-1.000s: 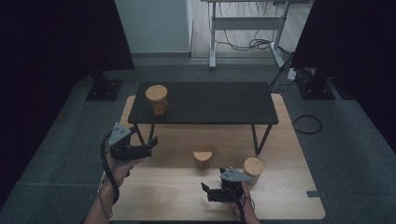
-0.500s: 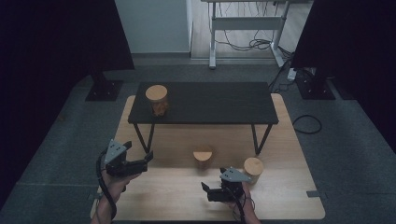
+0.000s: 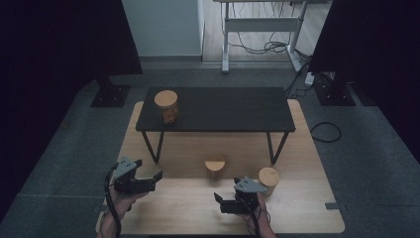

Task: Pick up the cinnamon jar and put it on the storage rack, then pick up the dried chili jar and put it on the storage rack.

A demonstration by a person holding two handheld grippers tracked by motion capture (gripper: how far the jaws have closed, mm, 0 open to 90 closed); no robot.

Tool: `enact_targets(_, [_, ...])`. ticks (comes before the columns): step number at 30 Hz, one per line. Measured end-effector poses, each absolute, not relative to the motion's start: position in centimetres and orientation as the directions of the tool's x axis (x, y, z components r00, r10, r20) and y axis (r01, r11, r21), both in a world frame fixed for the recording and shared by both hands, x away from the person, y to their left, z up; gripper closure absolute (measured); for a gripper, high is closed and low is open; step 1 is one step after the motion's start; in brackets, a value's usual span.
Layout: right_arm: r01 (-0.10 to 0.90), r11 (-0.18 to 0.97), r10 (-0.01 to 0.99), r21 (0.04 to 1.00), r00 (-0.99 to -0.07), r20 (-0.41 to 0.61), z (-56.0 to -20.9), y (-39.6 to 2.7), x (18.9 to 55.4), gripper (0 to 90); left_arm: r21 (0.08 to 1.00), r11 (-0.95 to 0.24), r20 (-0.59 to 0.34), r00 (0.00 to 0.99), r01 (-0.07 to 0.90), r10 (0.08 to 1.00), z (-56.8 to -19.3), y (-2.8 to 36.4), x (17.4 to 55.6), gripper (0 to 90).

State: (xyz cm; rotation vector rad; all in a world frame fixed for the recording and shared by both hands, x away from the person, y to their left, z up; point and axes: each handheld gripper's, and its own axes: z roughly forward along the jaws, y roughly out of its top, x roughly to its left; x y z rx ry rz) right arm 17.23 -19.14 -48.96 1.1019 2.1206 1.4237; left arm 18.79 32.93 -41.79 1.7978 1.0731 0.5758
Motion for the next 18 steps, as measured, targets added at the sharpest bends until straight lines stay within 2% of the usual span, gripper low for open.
enact_targets(18, [0.438,0.126,0.797,0.890,-0.579,0.172,-49.2,-18.6,17.4,5.9,0.881,-0.217,-0.054,0.545,0.421,0.837,-42.2,31.6,19.8,4.8])
